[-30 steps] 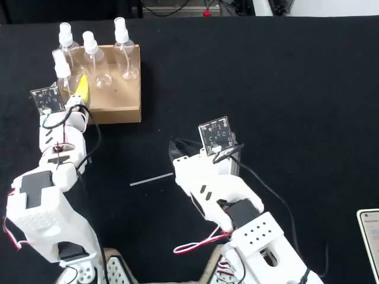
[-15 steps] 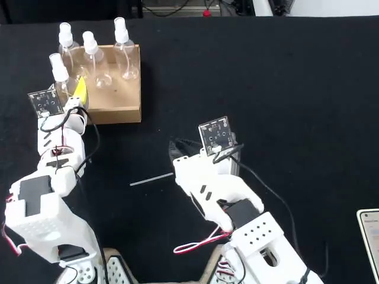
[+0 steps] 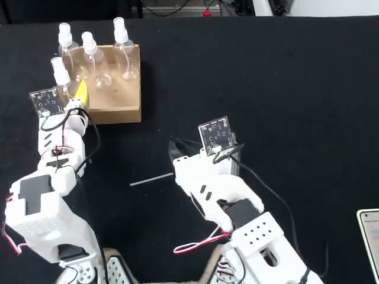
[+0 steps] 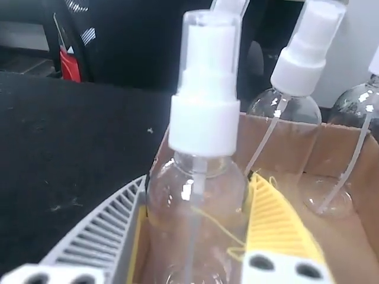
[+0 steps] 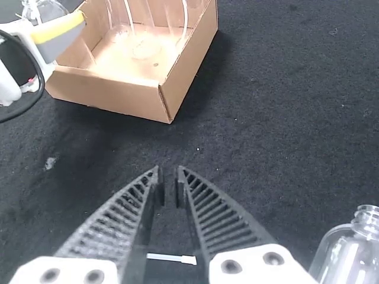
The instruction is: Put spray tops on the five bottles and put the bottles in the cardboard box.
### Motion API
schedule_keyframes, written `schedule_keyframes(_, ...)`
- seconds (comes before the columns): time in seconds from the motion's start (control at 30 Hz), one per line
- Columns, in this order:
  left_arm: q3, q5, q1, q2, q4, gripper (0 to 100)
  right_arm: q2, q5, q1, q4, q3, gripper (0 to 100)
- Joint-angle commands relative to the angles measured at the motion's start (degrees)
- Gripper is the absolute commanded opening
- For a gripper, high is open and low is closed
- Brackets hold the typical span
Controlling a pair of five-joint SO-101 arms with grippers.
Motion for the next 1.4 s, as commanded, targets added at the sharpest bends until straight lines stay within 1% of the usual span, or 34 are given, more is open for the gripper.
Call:
schedule_keyframes(0.0, -0.84, 0.09, -0.75, 0.09, -2.11, 22, -0.75, -0.26, 1.05, -1.49, -0.22, 4.2)
schedule_keyframes(0.13, -0.84, 0.09, -0.75, 0.09, -2.11, 22, -0.75, -0.26, 1.05, -1.49, -0.22, 4.2)
schedule_keyframes(0.3, -0.84, 0.18, -0.57, 0.09, -2.11, 34, -0.75, -0.26, 1.05, -1.49, -0.22, 4.2)
schedule_keyframes(0.7, 1.36, 0.18, -0.92, -0.62, -2.64, 34, -0.75, -0.26, 1.05, -1.49, -0.22, 4.2)
schedule_keyframes(0.8, 1.27, 0.18, -2.07, -0.79, -2.64, 34, -0.75, -0.26, 1.05, -1.49, -0.22, 4.2)
schedule_keyframes(1.0, 3.56, 0.35, -2.95, -7.91, -2.11, 34, -0.75, -0.26, 1.05, -1.49, -0.22, 4.2)
schedule_keyframes(1.37, 16.04, 0.00, -2.07, -20.48, -2.11, 34, -0.75, -0.26, 1.14, -1.41, -0.22, 4.2)
